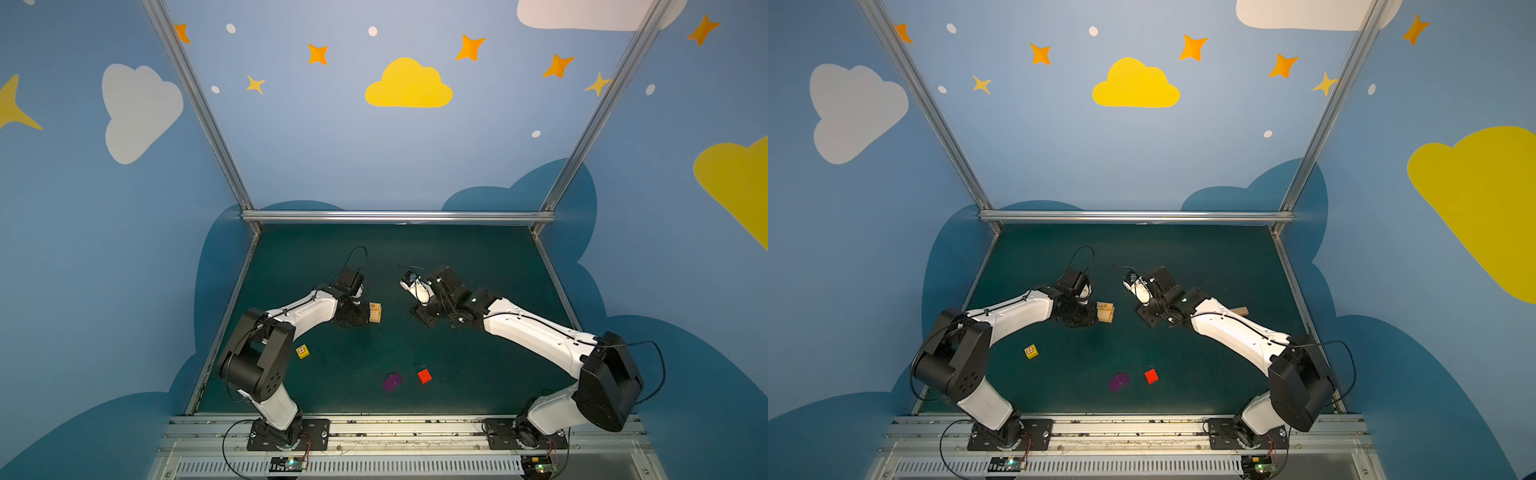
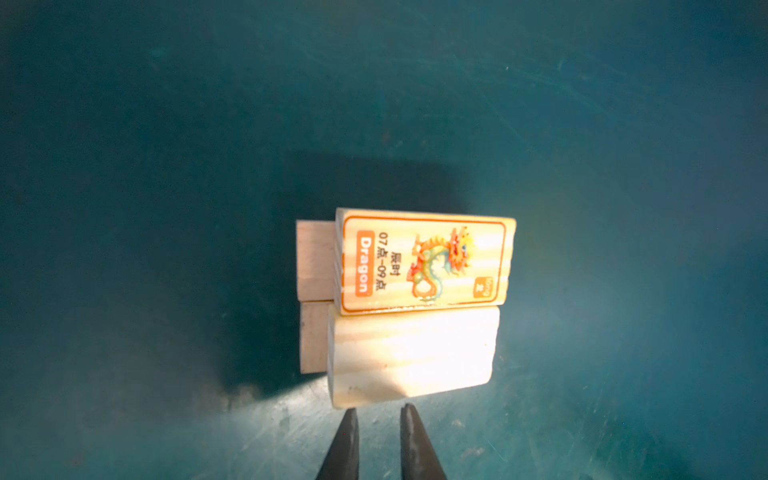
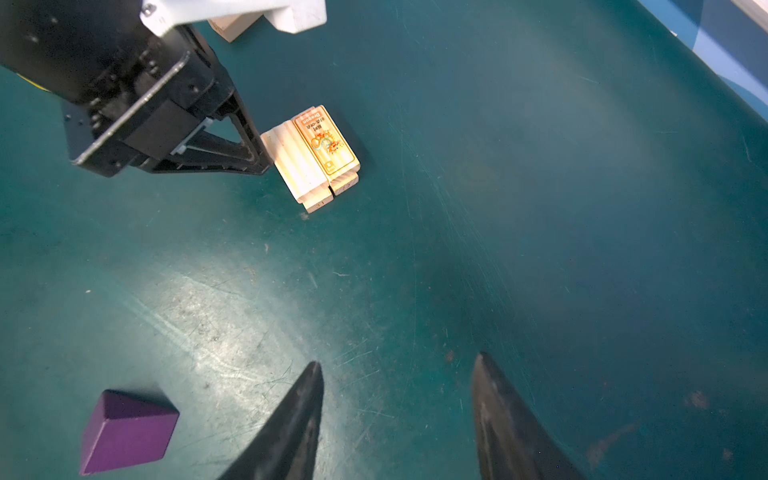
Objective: Build the wood block tower
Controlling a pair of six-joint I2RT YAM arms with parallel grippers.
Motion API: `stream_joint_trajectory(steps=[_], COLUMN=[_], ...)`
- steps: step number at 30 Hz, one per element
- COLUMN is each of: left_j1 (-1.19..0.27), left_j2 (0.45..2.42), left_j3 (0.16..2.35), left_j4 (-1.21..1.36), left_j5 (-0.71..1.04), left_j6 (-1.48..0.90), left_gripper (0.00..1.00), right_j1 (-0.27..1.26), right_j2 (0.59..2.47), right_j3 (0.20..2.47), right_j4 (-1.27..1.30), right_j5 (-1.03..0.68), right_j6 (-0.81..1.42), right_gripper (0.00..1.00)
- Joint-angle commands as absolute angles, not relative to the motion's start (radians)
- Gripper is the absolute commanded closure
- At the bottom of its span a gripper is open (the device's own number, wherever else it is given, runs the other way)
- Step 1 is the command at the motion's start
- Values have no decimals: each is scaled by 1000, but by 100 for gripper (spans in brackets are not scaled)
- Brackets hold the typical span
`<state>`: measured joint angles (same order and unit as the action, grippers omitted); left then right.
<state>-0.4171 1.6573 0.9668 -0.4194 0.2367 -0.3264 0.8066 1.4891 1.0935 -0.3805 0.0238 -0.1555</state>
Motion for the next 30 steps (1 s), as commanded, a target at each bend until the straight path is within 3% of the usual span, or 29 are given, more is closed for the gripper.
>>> stream_joint_trajectory(steps=[1,30], left_j1=[-414,-405], left_j2=[1669,1670], left_j3=[985,980], left_j4=[-414,-396], left_j5=[242,257], left_j6=[-322,-332], left_gripper=[80,79], right_j1=[806,803], right_j2=[1498,1510], right_j3=[1107,1111], right_j4=[-377,-379], right_j5=[26,24], right_j6=[-157,-158], right_gripper=[47,47])
